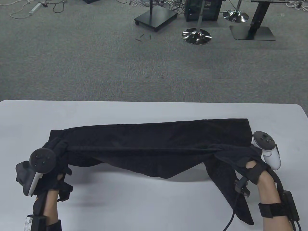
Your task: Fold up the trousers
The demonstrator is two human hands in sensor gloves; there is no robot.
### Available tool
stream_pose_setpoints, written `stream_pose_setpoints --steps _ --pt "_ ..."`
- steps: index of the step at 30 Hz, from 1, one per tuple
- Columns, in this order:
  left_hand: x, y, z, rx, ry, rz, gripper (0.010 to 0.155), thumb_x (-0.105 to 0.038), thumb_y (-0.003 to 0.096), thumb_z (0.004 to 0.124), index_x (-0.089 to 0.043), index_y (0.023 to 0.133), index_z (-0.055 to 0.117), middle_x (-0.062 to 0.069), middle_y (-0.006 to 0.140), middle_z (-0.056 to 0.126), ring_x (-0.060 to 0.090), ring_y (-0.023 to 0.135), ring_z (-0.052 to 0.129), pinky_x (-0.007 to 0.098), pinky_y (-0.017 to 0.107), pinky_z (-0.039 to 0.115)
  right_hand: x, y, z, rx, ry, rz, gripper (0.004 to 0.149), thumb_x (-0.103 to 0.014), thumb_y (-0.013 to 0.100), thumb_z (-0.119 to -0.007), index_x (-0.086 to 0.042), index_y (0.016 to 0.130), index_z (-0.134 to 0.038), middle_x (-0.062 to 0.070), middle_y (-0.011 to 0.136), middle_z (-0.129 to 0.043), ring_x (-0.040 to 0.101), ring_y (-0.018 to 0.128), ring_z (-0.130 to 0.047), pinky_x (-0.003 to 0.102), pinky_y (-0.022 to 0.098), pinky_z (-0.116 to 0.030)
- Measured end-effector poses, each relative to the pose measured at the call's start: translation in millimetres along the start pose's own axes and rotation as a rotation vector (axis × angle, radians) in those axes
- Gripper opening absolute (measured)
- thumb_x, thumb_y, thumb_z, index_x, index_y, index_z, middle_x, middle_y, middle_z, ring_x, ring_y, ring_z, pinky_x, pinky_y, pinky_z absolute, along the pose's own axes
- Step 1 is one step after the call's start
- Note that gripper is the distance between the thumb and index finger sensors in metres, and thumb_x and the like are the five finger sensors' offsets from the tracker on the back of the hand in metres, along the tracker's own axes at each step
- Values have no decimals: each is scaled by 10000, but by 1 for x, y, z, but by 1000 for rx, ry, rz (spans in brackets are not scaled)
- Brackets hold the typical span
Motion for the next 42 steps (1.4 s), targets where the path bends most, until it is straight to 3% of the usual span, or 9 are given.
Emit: stream_pose_setpoints --steps 4,7,11,16,23,30,34,42 --pt "-13 19 -4 -45 -11 8 474 -464 556 810 -419 1027 790 -142 1130 741 227 1137 734 584 836 566 -10 11 19 171 -1 -20 473 -374 501 -852 -180 927 -787 108 685 -997 385 841 -844 640 715 -514" --pt "-24 34 3 -71 3 12 479 -463 565 799 -423 1041 766 -145 1138 728 220 1144 724 580 841 564 -13 22 29 309 -79 -58 474 -379 505 -839 -191 935 -773 101 695 -986 387 873 -810 643 725 -489" --pt "-34 52 27 -67 25 15 483 -452 567 791 -417 1047 756 -140 1140 717 218 1144 717 576 839 569 -4 39 34 494 -177 -109 474 -390 511 -815 -220 948 -752 105 862 -912 396 943 -734 652 740 -446" --pt "-32 66 73 14 88 1 493 -464 581 755 -436 1070 703 -156 1171 651 205 1189 614 577 863 505 30 70 24 554 -223 -177 479 -408 523 -784 -276 976 -702 75 1056 -706 379 1045 -562 657 760 -361" --pt "-25 73 139 166 162 1 522 -489 582 719 -458 1097 638 -168 1197 580 197 1217 521 590 876 427 85 113 -5 482 -364 -341 499 -437 531 -748 -375 1008 -614 -14 1156 -459 305 1117 -311 646 775 -249" --pt "-5 73 210 368 280 -39 565 -545 560 680 -434 1108 599 -147 1185 599 191 1197 549 568 875 409 129 139 -29 360 -454 -493 503 -461 529 -722 -384 1010 -593 -50 1157 -421 294 1111 -287 645 764 -251" --pt "-4 74 223 426 358 -53 663 -625 531 669 -434 1138 485 -156 1205 520 174 1208 491 541 882 345 136 138 -30 351 -457 -503 506 -469 526 -719 -379 1008 -595 -24 1146 -476 280 1108 -312 636 762 -244" --pt "-5 65 215 393 358 -53 628 -600 519 708 -404 1104 593 -128 1161 628 184 1160 615 546 868 404 134 116 -35 343 -563 -482 505 -484 515 -726 -338 991 -642 -9 1115 -557 296 1083 -412 634 755 -311"
Point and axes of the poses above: the tracker on the back of each hand, its own x axis roughly to the little-finger side, its own y axis roughly from the wrist to the fingertips, z = x × y, the point moved 5 cm from there along y, roughly from the wrist to the fingertips
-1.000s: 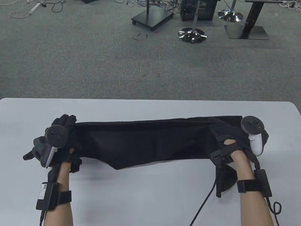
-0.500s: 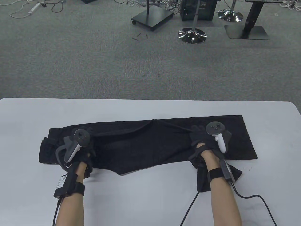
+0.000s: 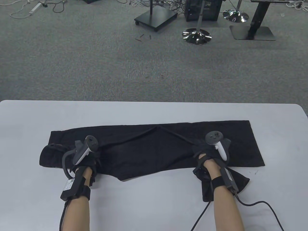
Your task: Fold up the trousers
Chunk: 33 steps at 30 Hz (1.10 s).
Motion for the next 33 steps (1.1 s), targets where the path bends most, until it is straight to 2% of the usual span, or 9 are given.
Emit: stream_pose_setpoints --steps 8,11,14,17,24,26,28,30,33 --pt "19 -25 -7 13 -12 -4 578 -591 515 731 -364 1047 738 -96 1086 780 209 1091 762 572 844 490 -10 -49 -6 -97 -297 101 503 -486 509 -736 -293 972 -704 63 1046 -720 359 997 -680 623 727 -493" --pt "26 -34 -11 113 1 -22 571 -580 522 732 -351 1044 755 -82 1080 799 223 1083 784 581 840 509 -3 -63 -8 -229 -266 85 507 -484 511 -736 -293 979 -696 65 1053 -720 362 993 -695 623 727 -495" --pt "31 -45 -25 150 10 -21 555 -563 528 736 -339 1034 779 -74 1063 829 234 1060 824 574 828 560 8 -72 -2 -342 -134 73 508 -464 515 -746 -268 981 -696 81 1035 -755 370 1000 -678 629 729 -481" --pt "33 -55 -54 35 -36 -1 535 -531 529 754 -339 1027 785 -77 1072 814 237 1069 808 576 826 564 13 -79 25 -368 39 110 500 -423 515 -769 -238 976 -705 90 1032 -754 379 1006 -655 632 729 -479" --pt "35 -70 -108 -148 -165 12 510 -510 538 771 -344 1020 795 -85 1079 806 236 1081 796 582 839 551 6 -96 100 -490 406 194 452 -328 508 -847 -142 916 -792 142 866 -914 389 839 -846 619 690 -580" --pt "32 -71 -111 -225 -159 10 514 -514 531 774 -344 1014 803 -86 1073 815 231 1074 806 579 837 557 9 -91 115 -361 345 133 446 -296 507 -852 -134 918 -789 152 856 -910 401 832 -836 631 696 -555" --pt "28 -68 -105 -221 -144 11 518 -532 536 762 -359 1024 785 -100 1082 802 221 1084 796 572 842 554 10 -82 122 -199 224 102 440 -286 504 -850 -151 918 -787 141 859 -905 397 835 -829 632 704 -540" --pt "25 -62 -93 -214 -126 4 518 -530 536 765 -359 1024 785 -102 1082 803 220 1083 797 573 841 553 10 -75 118 -85 162 73 445 -288 501 -848 -153 920 -784 142 868 -894 400 849 -811 637 712 -518" --pt "24 -51 -69 -169 -79 -15 523 -538 538 757 -365 1032 772 -106 1087 794 216 1086 794 567 844 553 11 -63 101 -10 112 60 449 -298 503 -839 -170 928 -772 131 896 -872 398 882 -778 638 725 -488"
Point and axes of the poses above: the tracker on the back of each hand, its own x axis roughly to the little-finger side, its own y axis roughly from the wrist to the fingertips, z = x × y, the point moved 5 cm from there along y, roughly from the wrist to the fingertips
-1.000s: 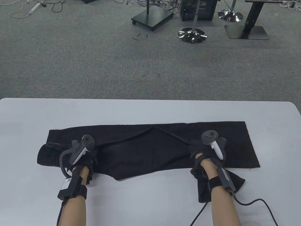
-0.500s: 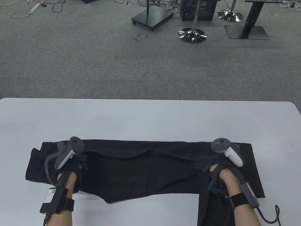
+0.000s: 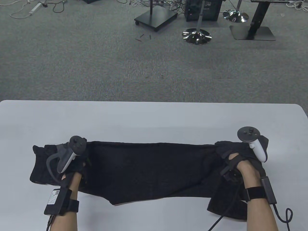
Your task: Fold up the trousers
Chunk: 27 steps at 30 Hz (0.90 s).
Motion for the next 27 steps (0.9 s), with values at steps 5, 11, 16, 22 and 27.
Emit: stream_pose_setpoints --steps 5,11,16,22,27 --pt "5 6 36 76 17 -3 532 -549 534 755 -368 1034 766 -106 1088 790 214 1088 787 554 848 542 17 7 -11 34 35 -28 497 -326 512 -804 -213 981 -682 107 1009 -753 397 983 -648 647 743 -425" --pt "1 7 62 138 72 -16 536 -560 536 743 -367 1036 760 -112 1083 796 211 1098 767 541 860 503 24 -9 -15 -24 -68 -10 539 -372 510 -807 -241 1004 -639 96 1063 -673 402 1014 -586 649 747 -397" --pt "-1 2 63 121 107 -21 536 -555 529 745 -358 1027 774 -104 1066 817 209 1086 782 541 854 513 34 -23 -50 -154 -388 -113 743 -556 477 -786 -236 1054 -443 91 1119 -540 411 1031 -558 641 744 -434" --pt "6 -3 58 90 63 -4 527 -547 523 750 -349 1009 799 -97 1047 843 215 1068 809 540 845 533 50 -18 -86 -136 -527 -186 874 -638 459 -741 -240 1053 -237 73 1120 -419 380 1019 -524 620 756 -408" --pt "13 -3 47 60 15 -15 518 -550 527 748 -350 1001 805 -96 1038 849 217 1051 832 536 838 558 48 -11 -83 -12 -528 -196 760 -509 486 -772 -229 1047 -343 57 994 -614 335 897 -673 596 736 -479"
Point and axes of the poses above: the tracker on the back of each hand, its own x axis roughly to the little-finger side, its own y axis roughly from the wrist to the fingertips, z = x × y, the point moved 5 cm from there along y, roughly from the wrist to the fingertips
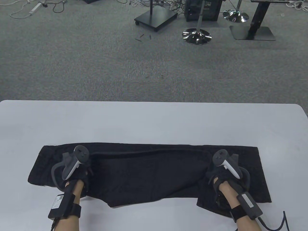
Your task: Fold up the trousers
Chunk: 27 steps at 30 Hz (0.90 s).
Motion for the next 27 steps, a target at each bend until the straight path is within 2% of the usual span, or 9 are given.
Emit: stream_pose_setpoints --steps 3,5,10,13,15,18,19,24,27 --pt "2 0 -1 3 -9 6 519 -550 525 753 -349 1000 809 -95 1037 851 218 1049 834 536 838 560 2 -1 5 21 61 -5 763 -606 468 -708 -223 1048 -394 62 1001 -652 358 902 -696 605 725 -505" --pt "1 1 3 12 -4 6 518 -550 526 752 -349 1000 808 -95 1037 852 219 1049 833 535 840 556 -2 -3 9 31 69 1 797 -658 455 -677 -233 1054 -366 64 1051 -598 379 958 -639 611 730 -486" --pt "-2 1 10 24 20 2 513 -547 530 745 -351 1001 805 -96 1039 849 213 1064 814 538 849 530 -17 -2 1 46 -92 -45 842 -717 446 -649 -246 1059 -313 37 1082 -551 359 996 -594 593 738 -495" --pt "1 1 9 17 9 4 514 -547 527 749 -349 997 810 -98 1033 856 210 1058 822 533 845 542 -22 2 -1 75 -92 -54 758 -598 482 -707 -247 1054 -356 49 1050 -579 361 963 -624 590 734 -499" --pt "5 1 8 11 -11 3 509 -545 527 753 -349 992 815 -98 1030 859 212 1052 830 527 843 549 -19 3 4 51 -72 -51 696 -520 502 -725 -260 1053 -388 43 1041 -605 347 954 -648 586 732 -510" --pt "9 1 7 9 -25 -3 508 -544 526 754 -348 990 817 -96 1027 862 213 1049 833 526 842 552 -5 4 19 92 -2 -80 566 -326 518 -737 -250 1032 -511 45 976 -718 338 894 -739 583 715 -547" --pt "10 1 7 7 -23 -5 508 -544 526 754 -348 990 817 -96 1026 863 211 1051 831 528 841 554 4 5 26 100 11 -80 546 -296 516 -738 -249 1022 -541 45 947 -753 332 867 -766 581 708 -560" --pt "15 1 7 10 -58 -9 508 -543 526 754 -346 990 817 -93 1026 862 211 1049 832 522 842 550 30 -7 63 -13 287 1 501 -261 509 -754 -221 993 -633 39 846 -849 326 804 -831 585 676 -608" --pt "14 0 7 13 -60 -10 508 -543 527 753 -347 992 815 -95 1029 859 210 1055 823 523 844 544 33 -24 94 -119 488 141 498 -275 507 -769 -210 986 -650 33 789 -886 322 763 -867 586 657 -636"
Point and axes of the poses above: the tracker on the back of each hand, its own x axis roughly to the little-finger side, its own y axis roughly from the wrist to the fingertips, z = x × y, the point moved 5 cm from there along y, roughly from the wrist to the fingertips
